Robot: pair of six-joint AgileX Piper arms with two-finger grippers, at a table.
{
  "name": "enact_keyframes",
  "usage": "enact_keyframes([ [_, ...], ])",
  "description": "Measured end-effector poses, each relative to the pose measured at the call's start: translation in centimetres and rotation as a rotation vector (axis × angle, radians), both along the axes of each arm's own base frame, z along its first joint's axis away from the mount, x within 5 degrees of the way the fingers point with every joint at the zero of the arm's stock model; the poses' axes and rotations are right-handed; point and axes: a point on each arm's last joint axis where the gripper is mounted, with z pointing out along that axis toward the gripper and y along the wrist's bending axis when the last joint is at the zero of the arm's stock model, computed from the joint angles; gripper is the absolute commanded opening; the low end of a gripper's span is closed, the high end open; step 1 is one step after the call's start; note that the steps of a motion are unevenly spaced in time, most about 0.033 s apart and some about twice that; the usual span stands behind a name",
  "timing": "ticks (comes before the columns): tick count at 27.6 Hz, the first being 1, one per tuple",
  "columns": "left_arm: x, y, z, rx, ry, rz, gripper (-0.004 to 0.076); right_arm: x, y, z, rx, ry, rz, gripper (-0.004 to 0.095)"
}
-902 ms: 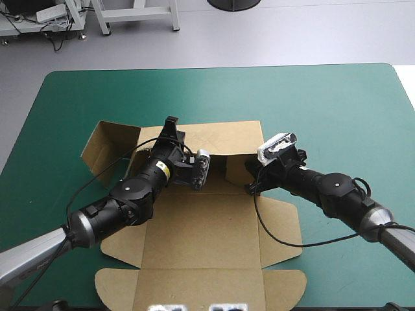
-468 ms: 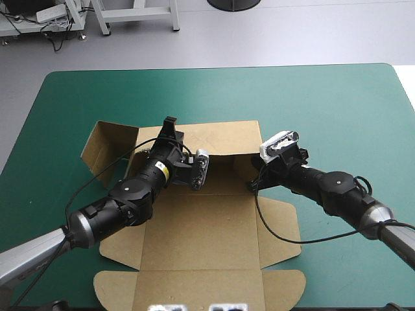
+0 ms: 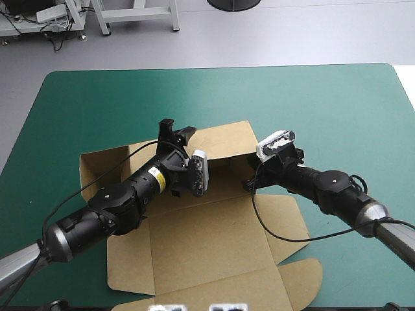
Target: Fold the box
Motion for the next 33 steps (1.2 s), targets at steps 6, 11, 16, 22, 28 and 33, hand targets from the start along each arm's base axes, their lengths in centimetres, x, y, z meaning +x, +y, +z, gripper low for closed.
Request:
enact_keyframes([
  [6, -2.7, 0.4, 1.9, -0.251, 0.145, -0.01, 0.0425, 0.2, -0.2, 0.0, -0.01, -0.007, -0.044, -0.0013],
  [11, -3.9, 0.9, 2.9, -0.362, 0.257, 0.03, 0.0426, 0.3, -0.1, 0.2, -0.013, -0.017, -0.041, -0.0013],
  [16, -4.3, 1.2, 3.3, -0.372, 0.406, 0.103, 0.0425, 0.6, 0.1, 0.5, -0.013, -0.027, -0.041, -0.0013],
  [22, -5.4, 1.5, 6.9, -0.373, 0.617, 0.157, 0.0424, 1.0, 0.0, 0.6, -0.026, -0.04, -0.056, -0.0013],
  [28, -5.9, 2.5, 12.6, -0.371, 0.731, 0.292, 0.0424, 1.0, 0.0, 0.6, -0.051, -0.054, -0.043, -0.0015],
  [33, -2.8, 6.2, 15.8, -0.469, 0.537, 0.594, 0.04, 0.8, 0.2, 0.4, -0.096, -0.061, 0.018, -0.0017],
])
